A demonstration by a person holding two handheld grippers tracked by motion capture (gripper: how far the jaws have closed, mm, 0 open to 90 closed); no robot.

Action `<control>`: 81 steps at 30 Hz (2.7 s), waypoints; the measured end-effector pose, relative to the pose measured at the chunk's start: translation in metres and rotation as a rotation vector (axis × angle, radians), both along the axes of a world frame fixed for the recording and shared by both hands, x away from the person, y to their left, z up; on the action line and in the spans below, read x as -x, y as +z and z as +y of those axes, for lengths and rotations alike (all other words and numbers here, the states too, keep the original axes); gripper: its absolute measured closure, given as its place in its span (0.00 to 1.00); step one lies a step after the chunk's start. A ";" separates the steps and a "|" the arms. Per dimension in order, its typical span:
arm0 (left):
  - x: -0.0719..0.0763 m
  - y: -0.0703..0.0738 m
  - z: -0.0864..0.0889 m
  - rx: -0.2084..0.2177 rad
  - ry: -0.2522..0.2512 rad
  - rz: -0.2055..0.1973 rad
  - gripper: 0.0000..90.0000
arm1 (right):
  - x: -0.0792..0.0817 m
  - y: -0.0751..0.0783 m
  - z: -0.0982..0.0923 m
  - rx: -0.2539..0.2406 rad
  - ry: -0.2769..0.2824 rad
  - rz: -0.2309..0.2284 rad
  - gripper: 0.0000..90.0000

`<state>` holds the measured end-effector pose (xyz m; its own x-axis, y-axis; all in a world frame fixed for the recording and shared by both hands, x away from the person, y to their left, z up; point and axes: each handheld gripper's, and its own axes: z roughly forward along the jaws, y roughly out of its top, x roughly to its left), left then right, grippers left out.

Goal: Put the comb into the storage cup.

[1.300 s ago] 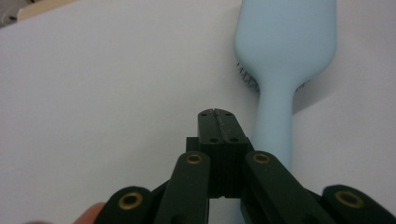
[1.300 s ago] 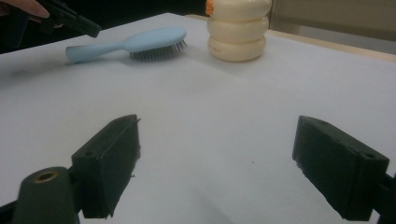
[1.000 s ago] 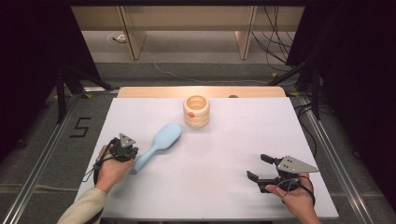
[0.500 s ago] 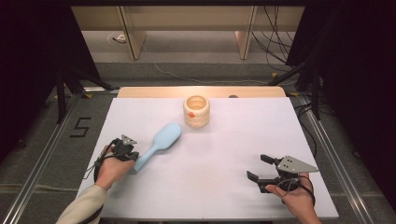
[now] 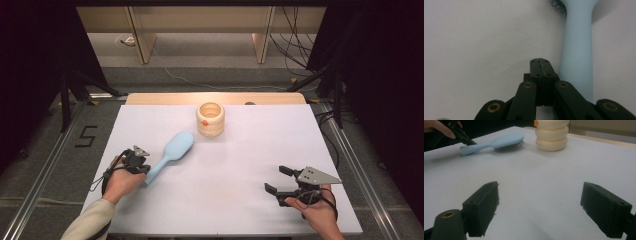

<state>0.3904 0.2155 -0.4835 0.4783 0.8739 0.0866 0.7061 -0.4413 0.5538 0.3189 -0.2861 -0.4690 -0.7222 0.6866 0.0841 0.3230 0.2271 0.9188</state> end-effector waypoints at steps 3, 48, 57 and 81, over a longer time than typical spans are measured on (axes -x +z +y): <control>0.001 0.000 -0.002 -0.007 -0.006 0.005 1.00 | 0.000 0.000 0.000 0.001 0.000 0.000 0.18; 0.021 0.005 -0.044 -0.030 -0.166 0.054 1.00 | 0.001 0.000 0.001 -0.043 -0.002 0.028 0.19; 0.021 0.005 -0.044 -0.018 -0.165 0.055 0.99 | 0.001 0.000 0.000 -0.043 -0.003 0.023 0.19; 0.022 0.036 -0.031 0.044 0.039 -0.088 0.33 | 0.001 0.000 0.000 -0.048 -0.006 0.027 0.19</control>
<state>0.3685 0.1845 -0.4476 0.4362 0.8955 0.0880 0.6698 -0.3884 0.6329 0.3183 -0.2859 -0.4689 -0.7153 0.6853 0.1368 0.3491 0.1808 0.9195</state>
